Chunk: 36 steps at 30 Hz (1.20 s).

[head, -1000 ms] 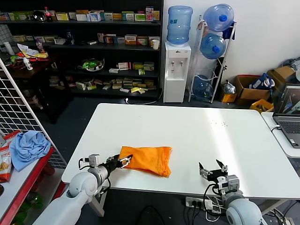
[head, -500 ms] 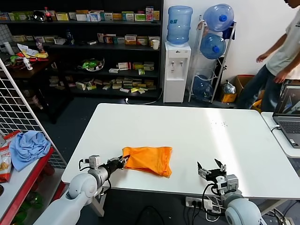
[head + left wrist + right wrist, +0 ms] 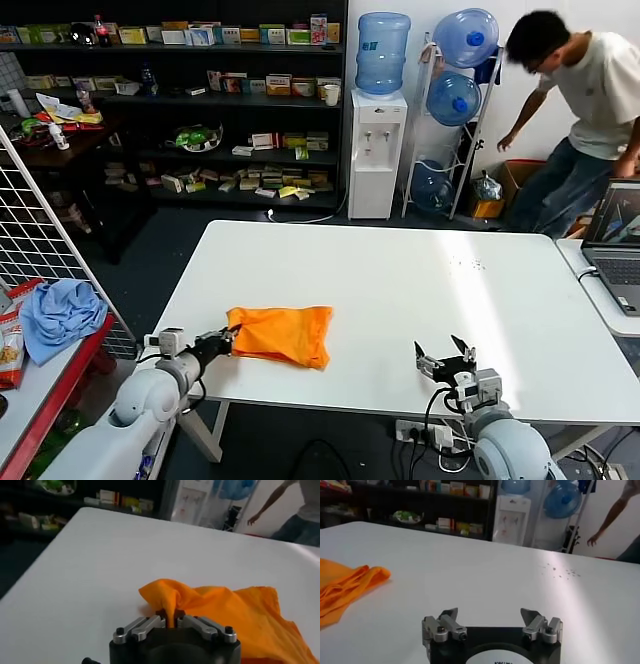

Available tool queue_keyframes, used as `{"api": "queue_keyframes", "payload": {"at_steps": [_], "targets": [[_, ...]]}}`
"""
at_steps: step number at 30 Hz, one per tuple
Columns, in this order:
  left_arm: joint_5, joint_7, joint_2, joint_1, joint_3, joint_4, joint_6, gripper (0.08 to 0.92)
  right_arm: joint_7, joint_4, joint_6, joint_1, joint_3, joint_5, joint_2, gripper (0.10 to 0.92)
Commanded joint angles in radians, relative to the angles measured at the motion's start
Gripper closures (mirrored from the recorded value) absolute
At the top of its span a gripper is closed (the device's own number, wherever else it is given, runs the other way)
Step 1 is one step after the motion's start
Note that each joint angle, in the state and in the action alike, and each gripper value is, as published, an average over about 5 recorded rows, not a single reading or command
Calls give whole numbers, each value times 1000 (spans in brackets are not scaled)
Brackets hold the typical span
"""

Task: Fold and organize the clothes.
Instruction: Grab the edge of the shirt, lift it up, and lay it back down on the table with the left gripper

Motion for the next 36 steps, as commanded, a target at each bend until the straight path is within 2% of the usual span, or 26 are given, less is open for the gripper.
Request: {"api": "queue_keyframes", "payload": {"at_steps": [1,13,23,31,36], "targets": [[226,-64,167,22,-126,53,-54,830,-3,-5,3,34,-44,2,-1,203],[459,-37,322,9,-197,165,-130,830,-11,-21,13,73,-74,17,0,203],[497,-34,418,-14,-160,174,-161,830,-21,-43,28,82,-90,12,20,203],[516,-30,417,-34,-109,174,-167,830,-28,-44,38,65,-78,10,15,203],[512,-44,345,-9,-97,132,-153,830,-26,-37,35,58,-74,8,16,203]]}}
